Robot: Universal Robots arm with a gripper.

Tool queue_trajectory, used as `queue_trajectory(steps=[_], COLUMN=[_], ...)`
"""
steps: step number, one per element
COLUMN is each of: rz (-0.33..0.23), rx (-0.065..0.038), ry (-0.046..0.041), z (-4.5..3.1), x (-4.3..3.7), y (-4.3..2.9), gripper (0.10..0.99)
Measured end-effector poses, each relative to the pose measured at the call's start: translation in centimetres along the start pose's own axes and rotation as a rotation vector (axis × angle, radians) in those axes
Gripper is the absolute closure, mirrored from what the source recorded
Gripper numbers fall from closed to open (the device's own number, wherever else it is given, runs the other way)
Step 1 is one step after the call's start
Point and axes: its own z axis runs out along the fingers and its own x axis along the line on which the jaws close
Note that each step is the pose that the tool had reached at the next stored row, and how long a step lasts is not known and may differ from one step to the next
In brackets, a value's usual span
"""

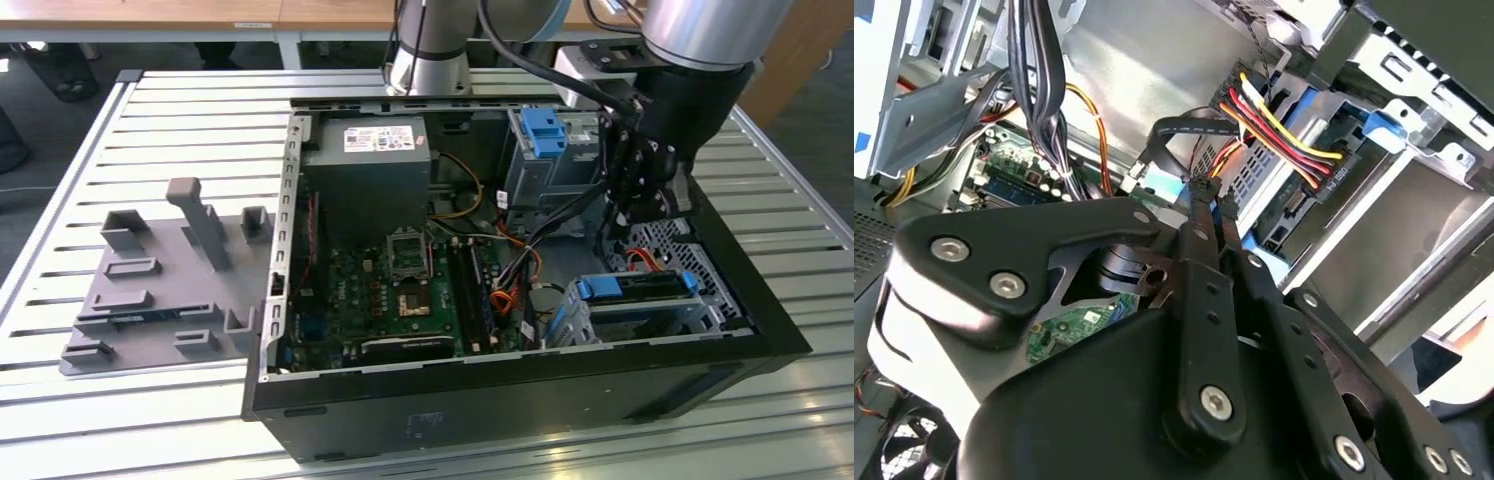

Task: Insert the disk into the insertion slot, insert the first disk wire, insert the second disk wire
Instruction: 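Insert the second disk wire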

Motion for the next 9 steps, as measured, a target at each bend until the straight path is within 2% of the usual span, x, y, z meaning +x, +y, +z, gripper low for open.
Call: queue_trajectory(steps=[4,9], rz=[0.0,0.0], rx=[0.0,0.0], ry=[0.0038,0.0005], z=[0.12,0.17], x=[-0.03,-0.03], y=[-0.01,-0.02], gripper=[0.937,0.937])
